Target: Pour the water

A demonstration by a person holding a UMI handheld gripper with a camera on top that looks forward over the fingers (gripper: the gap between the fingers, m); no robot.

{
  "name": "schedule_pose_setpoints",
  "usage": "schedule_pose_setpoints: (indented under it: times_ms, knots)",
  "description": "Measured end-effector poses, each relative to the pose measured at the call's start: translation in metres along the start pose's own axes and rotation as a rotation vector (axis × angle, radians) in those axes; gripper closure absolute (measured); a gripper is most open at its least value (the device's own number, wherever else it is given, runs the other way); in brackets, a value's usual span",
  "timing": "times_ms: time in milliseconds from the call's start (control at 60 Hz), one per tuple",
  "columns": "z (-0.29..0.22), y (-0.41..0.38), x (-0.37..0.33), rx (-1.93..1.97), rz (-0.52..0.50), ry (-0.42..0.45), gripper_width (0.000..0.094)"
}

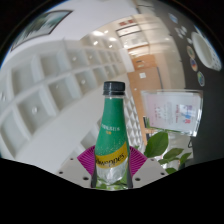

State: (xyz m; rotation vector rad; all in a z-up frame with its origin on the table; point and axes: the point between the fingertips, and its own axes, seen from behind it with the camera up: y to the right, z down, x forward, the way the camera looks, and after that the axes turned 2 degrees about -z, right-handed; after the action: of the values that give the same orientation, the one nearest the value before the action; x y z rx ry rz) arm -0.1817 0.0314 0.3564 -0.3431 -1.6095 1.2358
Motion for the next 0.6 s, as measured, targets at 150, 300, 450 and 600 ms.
schedule_pose_setpoints:
  times_ms: [150,300,450,600]
  knots:
    - [-0.081,0.064,-0.032,0.301,0.028,0.15,0.0523]
    - [-0.123,0.112,-0.04,0.41,0.054,0.212,0.0527]
    - [-0.116,0.11,-0.039,0.423,0.073,0.17,0.0528]
    - [-0.101,0.07,-0.024,0.107,0.142,0.042,0.0525]
